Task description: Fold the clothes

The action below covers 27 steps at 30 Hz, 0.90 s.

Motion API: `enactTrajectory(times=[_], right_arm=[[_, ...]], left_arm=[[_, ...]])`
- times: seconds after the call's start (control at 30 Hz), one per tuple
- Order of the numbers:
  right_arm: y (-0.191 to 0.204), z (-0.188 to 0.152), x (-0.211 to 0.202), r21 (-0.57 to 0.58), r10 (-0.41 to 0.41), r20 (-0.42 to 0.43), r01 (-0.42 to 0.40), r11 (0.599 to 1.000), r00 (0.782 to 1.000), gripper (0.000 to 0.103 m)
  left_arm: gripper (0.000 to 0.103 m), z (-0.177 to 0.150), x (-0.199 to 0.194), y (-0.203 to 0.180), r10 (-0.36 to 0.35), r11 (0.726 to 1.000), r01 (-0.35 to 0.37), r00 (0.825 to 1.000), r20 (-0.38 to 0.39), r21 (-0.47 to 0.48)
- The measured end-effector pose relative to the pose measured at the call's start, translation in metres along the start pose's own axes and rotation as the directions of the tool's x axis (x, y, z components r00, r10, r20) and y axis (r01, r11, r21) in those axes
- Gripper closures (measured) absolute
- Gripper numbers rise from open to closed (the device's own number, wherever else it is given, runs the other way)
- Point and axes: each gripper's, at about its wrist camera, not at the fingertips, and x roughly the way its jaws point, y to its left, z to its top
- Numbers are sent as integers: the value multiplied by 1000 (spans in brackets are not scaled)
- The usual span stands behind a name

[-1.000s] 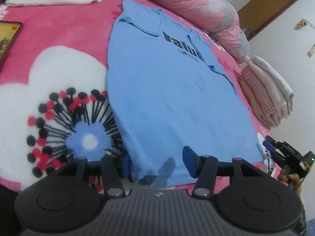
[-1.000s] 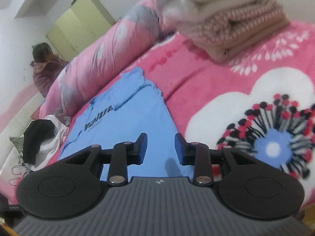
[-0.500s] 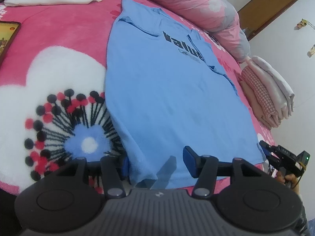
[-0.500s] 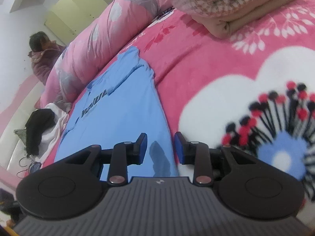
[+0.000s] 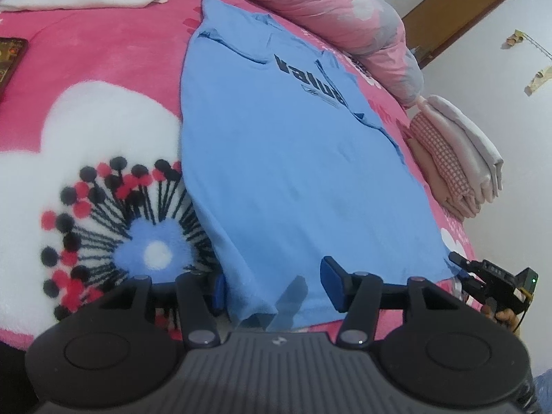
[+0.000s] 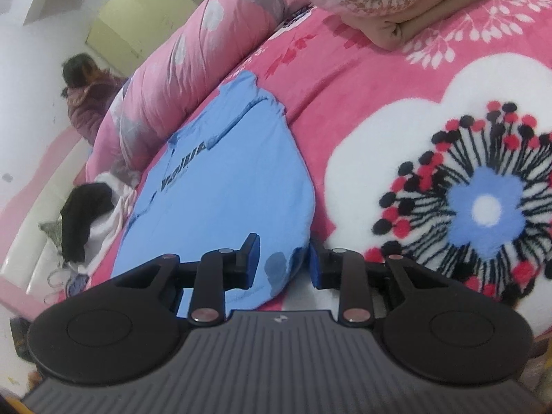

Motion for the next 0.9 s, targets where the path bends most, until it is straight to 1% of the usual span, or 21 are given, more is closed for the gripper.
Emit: enactTrajectory(times=[0.1,0.2,0.3,0.43,0.57,0.67,0.77,0.9], right_arm=[[-4,-4,-2,49,16,40,-18,999,999,87],[-5,-9,-6,72,34,67,-38,997,997,89],[-5,-11,-4,78,37,78,-43,996,996,90],[-3,-11,11,90,22,77,-29,995,997,90],[2,-11,22,83,-6,77,0,997,997,92],[4,-13,23,66,-15,89,9,998,996,92],[1,-16,22,59,-7,102,1,998,995,92],[4,-16,22,48,-19,104,14,999,994,92]], left_arm=[[50,-1,-2,2,-14,1000,14,1000,-1,1],[50,0,-5,6,-47,999,47,999,-9,-20],[51,1,-5,9,-77,997,77,997,-17,-30],[51,0,-2,8,-69,997,68,997,-23,-20],[51,-1,1,7,-56,998,55,998,-18,-20],[51,-2,3,7,-53,998,53,999,-10,-33],[51,-1,3,8,-52,998,52,999,-7,-38],[50,-2,4,6,-47,998,47,999,-5,-36]])
